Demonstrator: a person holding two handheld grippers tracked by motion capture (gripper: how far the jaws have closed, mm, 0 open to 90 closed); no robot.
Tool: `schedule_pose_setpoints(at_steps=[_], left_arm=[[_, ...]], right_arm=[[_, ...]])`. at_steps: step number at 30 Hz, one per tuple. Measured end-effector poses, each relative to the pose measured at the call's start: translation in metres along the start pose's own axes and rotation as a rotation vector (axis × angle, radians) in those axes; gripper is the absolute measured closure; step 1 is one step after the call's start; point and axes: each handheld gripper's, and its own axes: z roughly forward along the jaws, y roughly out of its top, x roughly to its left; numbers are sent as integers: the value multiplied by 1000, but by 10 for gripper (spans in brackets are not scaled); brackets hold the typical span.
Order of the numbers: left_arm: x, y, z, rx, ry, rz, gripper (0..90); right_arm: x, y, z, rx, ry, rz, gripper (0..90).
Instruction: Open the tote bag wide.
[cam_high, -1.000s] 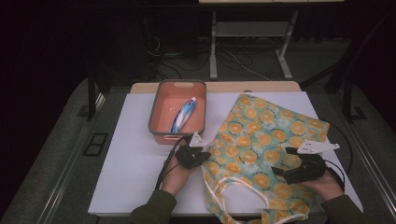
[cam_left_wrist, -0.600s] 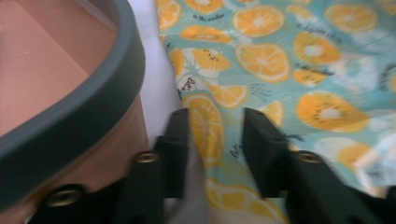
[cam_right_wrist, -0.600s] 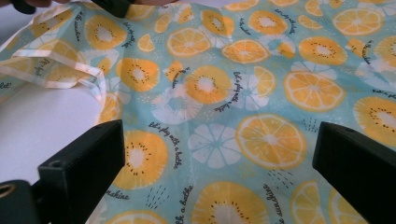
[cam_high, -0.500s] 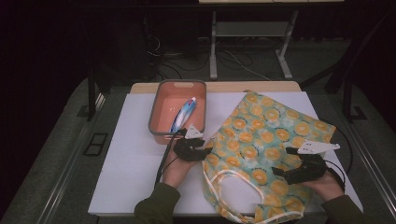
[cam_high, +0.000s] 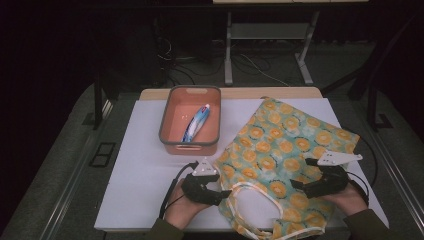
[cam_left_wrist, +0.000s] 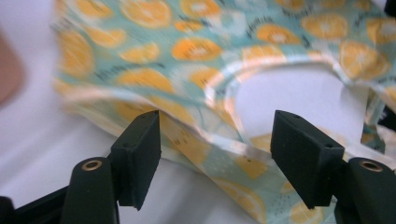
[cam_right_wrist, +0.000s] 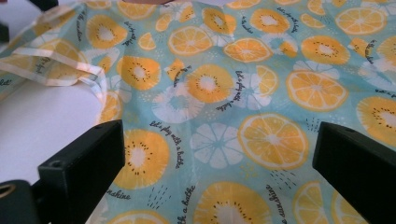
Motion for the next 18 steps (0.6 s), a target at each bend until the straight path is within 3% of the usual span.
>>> schedule_pose_setpoints(at_steps=[5,9,10,11,12,13,16,18], left_arm=[[-4,-2,18,73,-22,20,345],[-10,-2,25,105,12,112,451],[-10,-2,26,110,22,137,566],[-11,-1,27,111,30,155,566],[-11,-1,27,111,35,170,690],[-11,0,27,111,36,179,690],[-9,1,28,113,28,192,876],[-7,2,29,116,23,203,888]], right_arm=[[0,0,1,3,1,0,23],[0,0,1,3,1,-1,23],[0,0,1,3,2,-2,23],[0,0,1,3,2,-2,23],[0,0,1,4,2,-2,23],[0,0,1,4,2,-2,23],[0,0,1,4,2,-4,23],[0,0,1,3,2,-3,23]])
